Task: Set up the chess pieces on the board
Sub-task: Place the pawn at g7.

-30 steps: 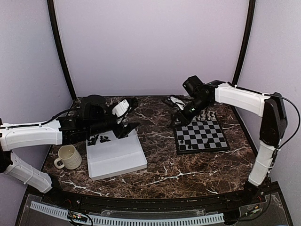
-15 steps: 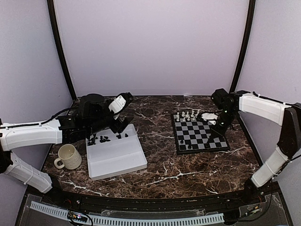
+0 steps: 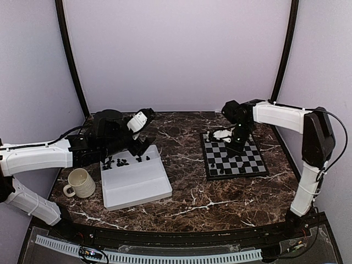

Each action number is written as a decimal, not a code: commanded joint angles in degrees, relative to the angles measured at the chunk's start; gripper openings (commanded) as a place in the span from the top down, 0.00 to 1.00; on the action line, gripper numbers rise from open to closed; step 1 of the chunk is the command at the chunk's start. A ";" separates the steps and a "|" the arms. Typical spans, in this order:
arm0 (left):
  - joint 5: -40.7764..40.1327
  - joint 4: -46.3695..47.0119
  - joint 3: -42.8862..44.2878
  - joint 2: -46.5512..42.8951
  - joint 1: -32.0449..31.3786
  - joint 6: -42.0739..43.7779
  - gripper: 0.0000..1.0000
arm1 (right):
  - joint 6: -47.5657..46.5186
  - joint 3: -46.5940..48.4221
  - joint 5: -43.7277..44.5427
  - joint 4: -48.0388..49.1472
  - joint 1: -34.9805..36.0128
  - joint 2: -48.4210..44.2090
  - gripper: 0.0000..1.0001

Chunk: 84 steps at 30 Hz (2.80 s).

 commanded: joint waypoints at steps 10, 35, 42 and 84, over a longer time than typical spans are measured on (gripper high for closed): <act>-2.26 -0.49 1.51 -1.14 0.46 0.22 0.25 | -0.92 4.54 -0.01 -3.71 4.24 6.48 1.00; -1.47 -0.86 1.39 -0.42 0.45 0.88 0.25 | -1.97 8.31 -1.59 -6.71 5.50 11.69 0.96; -1.38 -0.95 1.41 -0.16 0.40 0.89 0.25 | -1.88 8.80 -2.32 -6.43 5.49 12.56 0.94; -0.26 -1.63 1.87 0.37 0.47 0.68 0.25 | -0.23 9.54 -0.96 -3.83 5.68 13.10 0.89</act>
